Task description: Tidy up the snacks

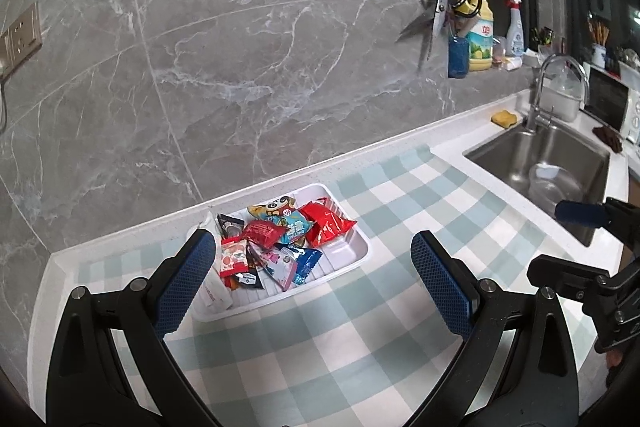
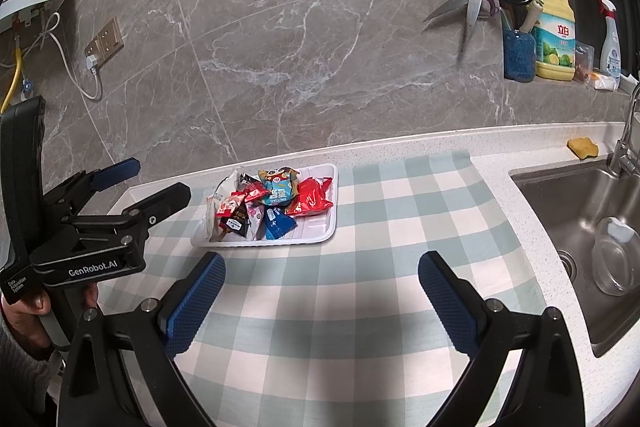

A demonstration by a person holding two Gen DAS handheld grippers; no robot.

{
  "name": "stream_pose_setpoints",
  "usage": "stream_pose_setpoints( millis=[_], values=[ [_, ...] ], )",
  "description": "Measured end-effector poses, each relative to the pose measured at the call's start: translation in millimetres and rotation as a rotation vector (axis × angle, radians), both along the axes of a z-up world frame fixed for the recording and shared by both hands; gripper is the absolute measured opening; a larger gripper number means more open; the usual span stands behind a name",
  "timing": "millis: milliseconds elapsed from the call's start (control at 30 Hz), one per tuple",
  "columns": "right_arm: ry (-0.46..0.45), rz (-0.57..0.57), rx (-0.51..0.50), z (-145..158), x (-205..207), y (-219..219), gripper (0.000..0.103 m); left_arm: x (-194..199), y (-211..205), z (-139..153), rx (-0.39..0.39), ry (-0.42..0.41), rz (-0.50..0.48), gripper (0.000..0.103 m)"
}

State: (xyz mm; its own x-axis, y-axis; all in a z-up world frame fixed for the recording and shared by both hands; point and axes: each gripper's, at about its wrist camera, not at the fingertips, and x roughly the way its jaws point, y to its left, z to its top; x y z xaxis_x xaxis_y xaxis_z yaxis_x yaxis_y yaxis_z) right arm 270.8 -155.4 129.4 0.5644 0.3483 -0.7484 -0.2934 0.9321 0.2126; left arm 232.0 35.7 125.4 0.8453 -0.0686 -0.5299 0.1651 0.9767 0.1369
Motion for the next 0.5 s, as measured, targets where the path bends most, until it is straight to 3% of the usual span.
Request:
stream_pose_setpoints(
  millis=[500],
  values=[
    [0.006, -0.008, 0.003, -1.1, -2.8, 3.4, 0.099, -0.4, 2.3, -0.5, -0.003, -0.015, 0.033, 0.1]
  ],
)
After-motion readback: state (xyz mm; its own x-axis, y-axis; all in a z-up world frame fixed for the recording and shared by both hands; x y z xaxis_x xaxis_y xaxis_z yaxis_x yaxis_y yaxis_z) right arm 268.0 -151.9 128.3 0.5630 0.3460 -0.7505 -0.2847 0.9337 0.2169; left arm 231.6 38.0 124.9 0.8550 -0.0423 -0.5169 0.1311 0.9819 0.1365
